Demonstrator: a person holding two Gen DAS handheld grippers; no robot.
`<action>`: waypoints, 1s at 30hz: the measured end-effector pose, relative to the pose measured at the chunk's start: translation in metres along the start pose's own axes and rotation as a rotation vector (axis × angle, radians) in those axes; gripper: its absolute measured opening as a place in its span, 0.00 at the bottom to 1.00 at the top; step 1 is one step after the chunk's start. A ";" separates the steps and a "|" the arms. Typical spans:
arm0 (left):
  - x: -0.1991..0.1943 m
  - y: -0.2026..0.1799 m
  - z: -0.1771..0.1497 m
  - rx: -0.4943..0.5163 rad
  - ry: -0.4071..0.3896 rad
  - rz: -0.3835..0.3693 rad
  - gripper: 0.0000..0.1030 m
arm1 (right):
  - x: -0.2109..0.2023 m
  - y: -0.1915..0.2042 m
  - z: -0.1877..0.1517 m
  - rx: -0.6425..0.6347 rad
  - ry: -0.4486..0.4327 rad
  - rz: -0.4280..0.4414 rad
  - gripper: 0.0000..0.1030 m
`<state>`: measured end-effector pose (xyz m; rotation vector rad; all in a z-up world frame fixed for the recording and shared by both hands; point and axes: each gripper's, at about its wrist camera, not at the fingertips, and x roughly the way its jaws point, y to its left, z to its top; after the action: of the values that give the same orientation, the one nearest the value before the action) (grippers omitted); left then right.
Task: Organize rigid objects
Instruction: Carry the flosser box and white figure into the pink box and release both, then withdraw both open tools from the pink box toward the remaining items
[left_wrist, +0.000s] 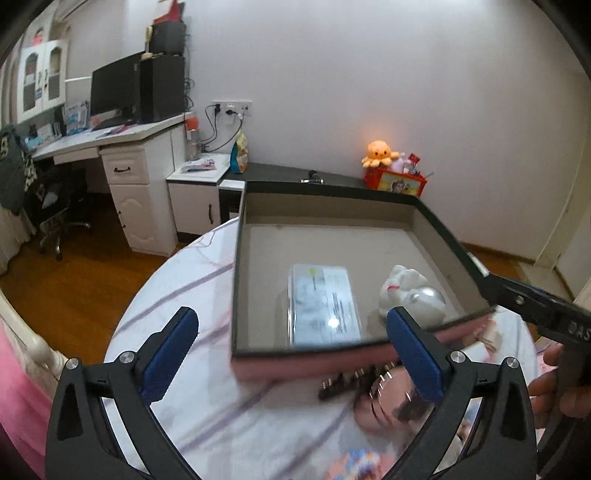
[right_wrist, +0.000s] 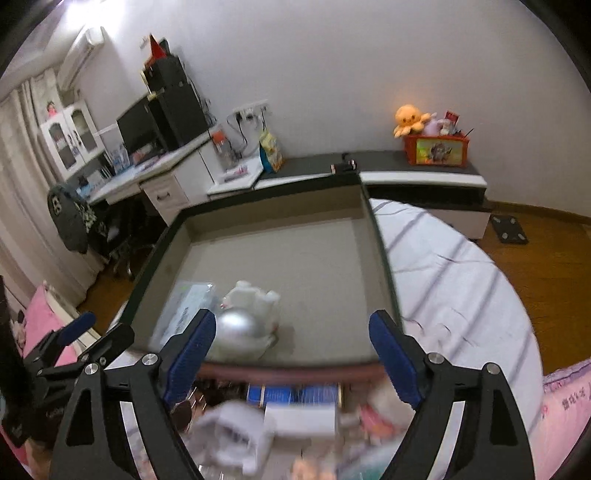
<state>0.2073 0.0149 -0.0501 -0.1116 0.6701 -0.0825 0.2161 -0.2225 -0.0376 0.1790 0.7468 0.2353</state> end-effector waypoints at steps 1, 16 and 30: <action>-0.009 0.002 -0.004 -0.007 -0.012 -0.002 1.00 | -0.007 0.002 -0.003 -0.001 -0.012 -0.002 0.84; -0.117 -0.011 -0.064 -0.006 -0.112 -0.004 1.00 | -0.110 0.029 -0.084 -0.029 -0.157 -0.084 0.84; -0.133 -0.022 -0.109 0.027 -0.066 -0.018 1.00 | -0.131 0.040 -0.123 -0.058 -0.192 -0.126 0.84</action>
<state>0.0345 0.0000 -0.0508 -0.0941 0.6015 -0.1050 0.0321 -0.2111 -0.0316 0.0976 0.5577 0.1174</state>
